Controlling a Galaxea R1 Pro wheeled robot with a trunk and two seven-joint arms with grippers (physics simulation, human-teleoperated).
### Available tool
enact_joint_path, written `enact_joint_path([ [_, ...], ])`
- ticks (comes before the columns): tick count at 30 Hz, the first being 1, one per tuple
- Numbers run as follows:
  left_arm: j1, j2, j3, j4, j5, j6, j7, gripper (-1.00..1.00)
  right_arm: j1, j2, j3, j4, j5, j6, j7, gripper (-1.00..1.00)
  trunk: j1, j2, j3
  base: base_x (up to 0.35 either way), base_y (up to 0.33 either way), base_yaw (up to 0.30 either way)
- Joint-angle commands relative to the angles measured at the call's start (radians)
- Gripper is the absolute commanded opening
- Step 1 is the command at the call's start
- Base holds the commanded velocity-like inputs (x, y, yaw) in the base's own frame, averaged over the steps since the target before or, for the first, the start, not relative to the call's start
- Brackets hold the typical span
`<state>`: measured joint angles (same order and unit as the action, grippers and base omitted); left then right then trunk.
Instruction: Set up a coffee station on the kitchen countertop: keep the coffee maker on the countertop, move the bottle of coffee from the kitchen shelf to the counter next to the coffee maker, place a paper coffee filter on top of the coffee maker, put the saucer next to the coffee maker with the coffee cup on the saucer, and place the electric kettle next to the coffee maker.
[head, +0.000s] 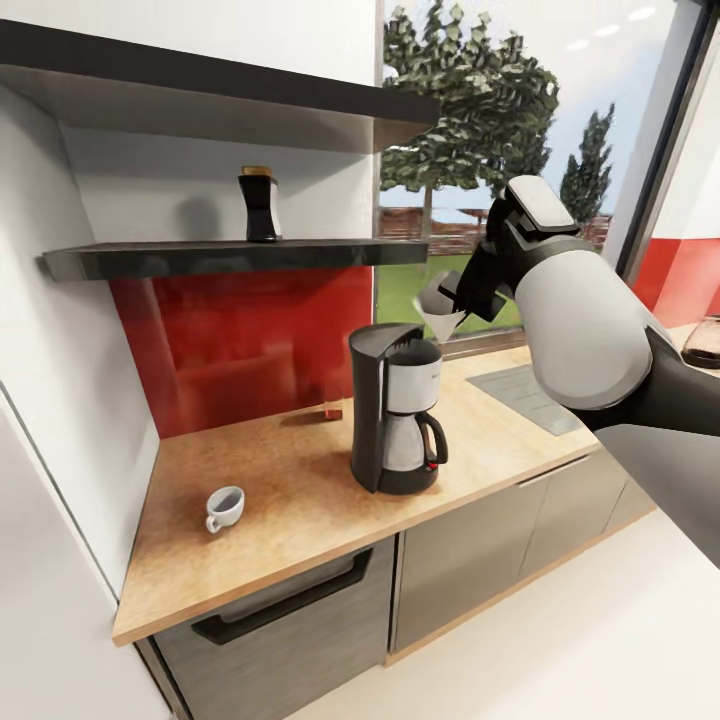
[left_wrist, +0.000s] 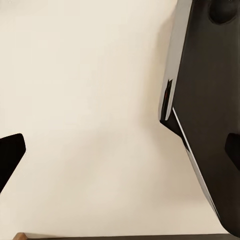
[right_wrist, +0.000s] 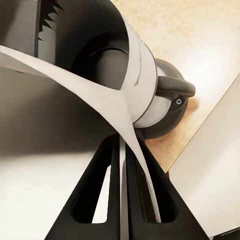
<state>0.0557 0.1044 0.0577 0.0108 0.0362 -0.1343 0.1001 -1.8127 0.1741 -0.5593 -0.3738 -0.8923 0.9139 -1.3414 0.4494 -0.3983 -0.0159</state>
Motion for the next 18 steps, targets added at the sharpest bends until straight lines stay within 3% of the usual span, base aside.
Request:
enact_joint_path([
  [1, 0.000, 0.000, 0.005, 0.001, 0.004, -0.005, -0.001, 1.00, 0.000, 0.000, -0.001, -0.002, -0.010, 0.003, -0.010, -1.00, 0.001, -0.002, -0.002, 0.000, 0.000, 0.000],
  [9, 0.000, 0.001, 0.005, 0.001, 0.004, -0.005, 0.000, 1.00, 0.000, 0.000, -0.001, 0.000, -0.010, 0.002, -0.010, -1.00, 0.001, -0.002, -0.002, -0.056, 0.174, 0.000],
  [18, 0.000, 0.007, 0.006, 0.001, 0.005, -0.005, 0.001, 1.00, 0.000, 0.000, -0.001, 0.000, -0.010, 0.002, -0.010, -1.00, 0.001, -0.002, -0.002, 0.022, 0.068, 0.000],
])
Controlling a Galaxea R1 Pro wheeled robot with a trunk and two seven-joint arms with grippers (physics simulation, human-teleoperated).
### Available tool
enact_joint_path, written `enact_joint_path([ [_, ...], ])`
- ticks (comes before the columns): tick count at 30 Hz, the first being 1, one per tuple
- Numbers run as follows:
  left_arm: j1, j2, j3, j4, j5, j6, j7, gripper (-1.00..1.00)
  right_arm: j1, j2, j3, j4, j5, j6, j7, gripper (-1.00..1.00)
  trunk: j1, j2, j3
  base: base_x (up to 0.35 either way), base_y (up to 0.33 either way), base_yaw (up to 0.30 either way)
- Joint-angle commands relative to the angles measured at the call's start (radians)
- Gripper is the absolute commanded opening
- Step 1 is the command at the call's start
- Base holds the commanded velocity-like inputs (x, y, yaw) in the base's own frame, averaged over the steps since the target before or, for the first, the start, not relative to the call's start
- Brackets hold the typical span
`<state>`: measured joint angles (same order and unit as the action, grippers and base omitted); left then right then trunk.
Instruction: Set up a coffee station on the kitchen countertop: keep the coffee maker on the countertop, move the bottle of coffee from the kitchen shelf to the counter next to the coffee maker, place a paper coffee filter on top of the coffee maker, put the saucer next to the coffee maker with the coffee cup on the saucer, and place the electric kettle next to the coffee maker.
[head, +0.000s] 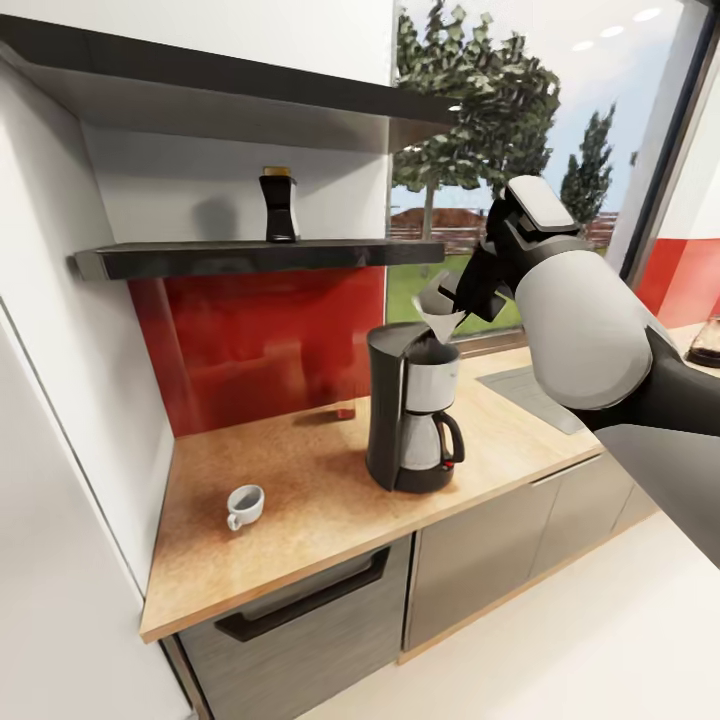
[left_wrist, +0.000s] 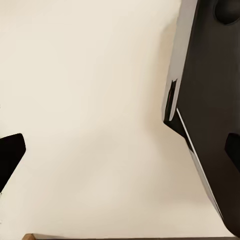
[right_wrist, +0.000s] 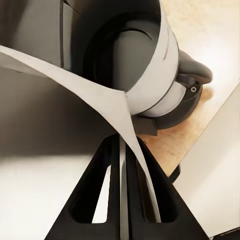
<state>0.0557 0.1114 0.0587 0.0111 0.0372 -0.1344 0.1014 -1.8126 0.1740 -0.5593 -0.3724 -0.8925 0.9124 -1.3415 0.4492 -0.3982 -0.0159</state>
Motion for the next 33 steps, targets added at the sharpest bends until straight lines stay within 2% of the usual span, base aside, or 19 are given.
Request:
enact_joint_path([
  [1, 0.000, 0.001, 0.005, 0.001, 0.004, -0.005, 0.000, 1.00, -0.001, 0.001, -0.001, -0.002, -0.009, 0.003, -0.010, -1.00, 0.001, -0.002, -0.002, 0.178, 0.181, 0.000],
  [17, 0.000, -0.001, 0.006, 0.000, 0.005, -0.005, -0.001, 1.00, 0.001, 0.001, -0.001, -0.003, -0.008, 0.003, -0.010, -1.00, 0.001, -0.002, -0.002, 0.036, 0.035, 0.000],
  [23, 0.000, -0.002, 0.006, 0.001, 0.005, -0.005, -0.001, 1.00, 0.004, 0.001, -0.001, -0.003, -0.007, -0.032, -0.010, -1.00, 0.001, -0.002, -0.002, 0.000, 0.000, 0.000],
  [31, 0.000, -0.002, 0.006, 0.001, 0.004, -0.005, -0.001, 1.00, 0.005, 0.001, -0.001, -0.002, -0.005, -0.039, -0.010, -1.00, 0.001, -0.002, -0.002, 0.000, 0.000, 0.000],
  [33, 0.011, -0.003, 0.004, 0.000, 0.006, -0.007, -0.002, 1.00, 0.017, 0.001, 0.011, -0.002, 0.004, -0.038, 0.002, -1.00, 0.001, -0.002, -0.002, 0.000, 0.000, 0.000],
])
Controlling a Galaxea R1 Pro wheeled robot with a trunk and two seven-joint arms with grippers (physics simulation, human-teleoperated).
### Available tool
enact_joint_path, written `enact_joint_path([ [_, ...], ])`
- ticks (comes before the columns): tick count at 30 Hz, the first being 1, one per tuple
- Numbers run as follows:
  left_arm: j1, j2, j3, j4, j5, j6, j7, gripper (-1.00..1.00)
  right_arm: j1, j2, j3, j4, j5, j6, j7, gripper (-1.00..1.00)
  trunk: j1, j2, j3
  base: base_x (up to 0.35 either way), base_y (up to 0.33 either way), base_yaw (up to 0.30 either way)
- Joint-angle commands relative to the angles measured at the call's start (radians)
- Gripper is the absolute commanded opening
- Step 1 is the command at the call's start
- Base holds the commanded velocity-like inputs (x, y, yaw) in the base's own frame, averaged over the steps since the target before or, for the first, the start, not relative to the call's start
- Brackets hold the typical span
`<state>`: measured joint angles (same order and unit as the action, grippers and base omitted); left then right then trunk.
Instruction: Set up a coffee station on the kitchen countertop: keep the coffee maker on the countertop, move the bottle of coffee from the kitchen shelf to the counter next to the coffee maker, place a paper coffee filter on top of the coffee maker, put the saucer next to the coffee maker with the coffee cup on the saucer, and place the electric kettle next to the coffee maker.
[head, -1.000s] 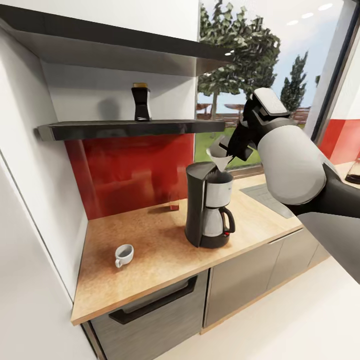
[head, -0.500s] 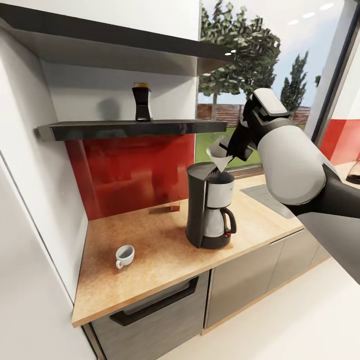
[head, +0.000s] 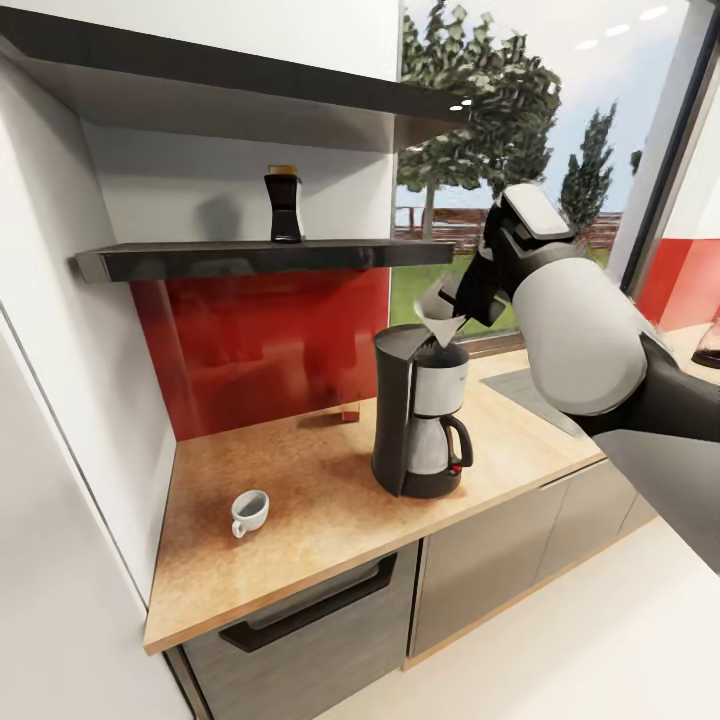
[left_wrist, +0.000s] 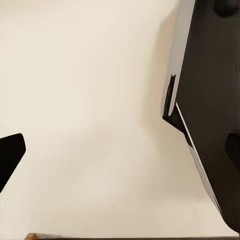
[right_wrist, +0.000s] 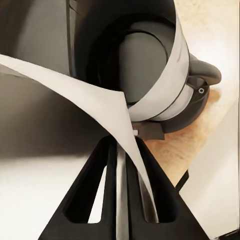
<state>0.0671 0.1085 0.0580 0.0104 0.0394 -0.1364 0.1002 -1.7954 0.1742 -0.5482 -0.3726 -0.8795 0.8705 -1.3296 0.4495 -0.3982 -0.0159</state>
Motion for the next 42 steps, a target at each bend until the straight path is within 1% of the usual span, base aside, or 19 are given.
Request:
enact_joint_path([
  [1, 0.000, 0.000, 0.005, 0.001, 0.004, -0.005, 0.000, 1.00, 0.005, 0.000, 0.005, 0.002, -0.008, 0.004, -0.015, -1.00, 0.001, -0.002, -0.002, 0.000, 0.000, 0.000],
  [3, -0.001, 0.000, 0.006, 0.001, 0.004, -0.006, 0.000, 1.00, 0.017, 0.000, 0.016, 0.008, -0.008, 0.004, -0.022, -1.00, 0.001, -0.002, -0.002, 0.000, 0.000, 0.000],
  [5, 0.000, 0.001, 0.006, 0.002, 0.004, -0.006, 0.000, 1.00, 0.022, 0.000, 0.016, 0.013, -0.005, 0.004, -0.032, -1.00, 0.001, -0.002, -0.002, 0.000, 0.000, 0.000],
  [10, 0.001, 0.003, 0.006, 0.002, 0.004, -0.006, 0.000, 1.00, 0.051, 0.000, 0.030, 0.013, 0.030, 0.003, -0.057, -1.00, 0.001, -0.002, -0.002, 0.000, 0.000, 0.000],
  [14, 0.001, 0.003, 0.006, 0.002, 0.004, -0.006, 0.000, 1.00, 0.073, 0.000, 0.031, 0.012, 0.058, 0.002, -0.059, -1.00, 0.001, -0.002, -0.002, 0.000, 0.000, 0.000],
  [20, 0.002, 0.005, 0.006, 0.002, 0.004, -0.006, 0.000, 1.00, 0.076, 0.000, 0.031, 0.012, 0.097, 0.001, -0.057, -1.00, 0.001, -0.002, -0.002, 0.000, 0.000, 0.000],
  [42, 0.001, 0.008, 0.011, 0.002, 0.005, -0.006, 0.000, 1.00, 0.076, 0.000, 0.031, 0.003, 0.096, 0.001, -0.057, -1.00, 0.001, -0.002, -0.001, 0.000, 0.000, 0.000],
])
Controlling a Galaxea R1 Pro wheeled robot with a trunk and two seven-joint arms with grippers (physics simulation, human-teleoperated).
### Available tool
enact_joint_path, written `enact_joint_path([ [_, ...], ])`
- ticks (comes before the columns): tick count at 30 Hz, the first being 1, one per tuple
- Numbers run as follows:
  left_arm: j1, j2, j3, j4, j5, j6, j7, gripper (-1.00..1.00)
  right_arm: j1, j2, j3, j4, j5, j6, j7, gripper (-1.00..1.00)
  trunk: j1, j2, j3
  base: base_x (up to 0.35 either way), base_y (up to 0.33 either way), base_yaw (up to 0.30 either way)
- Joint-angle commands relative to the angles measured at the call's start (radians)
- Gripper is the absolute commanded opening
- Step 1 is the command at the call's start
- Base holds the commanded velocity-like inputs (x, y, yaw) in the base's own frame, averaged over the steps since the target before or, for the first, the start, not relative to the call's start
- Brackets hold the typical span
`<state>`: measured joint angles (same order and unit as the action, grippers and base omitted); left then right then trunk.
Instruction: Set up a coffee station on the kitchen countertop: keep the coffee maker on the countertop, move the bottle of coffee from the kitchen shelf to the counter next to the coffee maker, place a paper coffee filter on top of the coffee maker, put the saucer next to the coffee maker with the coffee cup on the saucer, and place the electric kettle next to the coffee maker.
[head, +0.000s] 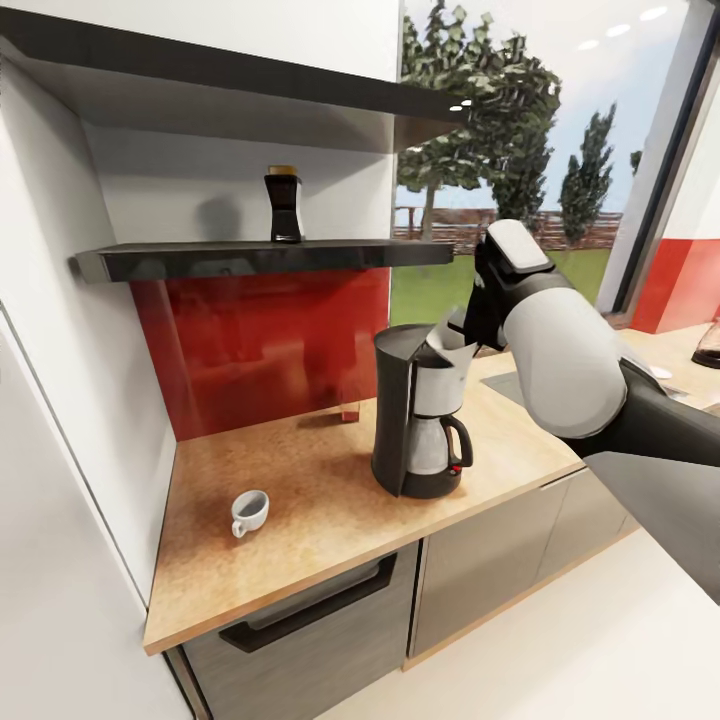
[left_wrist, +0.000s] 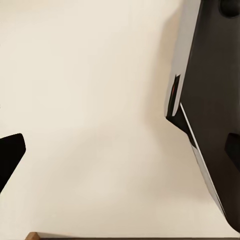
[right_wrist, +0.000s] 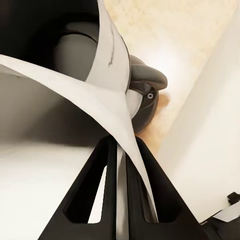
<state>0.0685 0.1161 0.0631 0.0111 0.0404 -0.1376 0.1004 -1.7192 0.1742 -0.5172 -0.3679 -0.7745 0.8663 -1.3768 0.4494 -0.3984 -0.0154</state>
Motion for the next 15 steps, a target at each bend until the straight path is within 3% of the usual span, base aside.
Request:
enact_joint_path([
  [1, 0.000, 0.000, 0.006, 0.001, 0.004, -0.005, -0.001, 1.00, 0.000, 0.000, 0.000, -0.010, -0.009, 0.005, -0.010, -1.00, 0.001, -0.002, -0.001, 0.000, 0.000, 0.000],
  [15, 0.000, -0.002, 0.004, 0.001, 0.004, -0.005, -0.001, 1.00, 0.000, 0.000, -0.001, -0.043, -0.011, 0.005, -0.010, -1.00, 0.001, -0.002, 0.020, 0.001, 0.009, 0.000],
])
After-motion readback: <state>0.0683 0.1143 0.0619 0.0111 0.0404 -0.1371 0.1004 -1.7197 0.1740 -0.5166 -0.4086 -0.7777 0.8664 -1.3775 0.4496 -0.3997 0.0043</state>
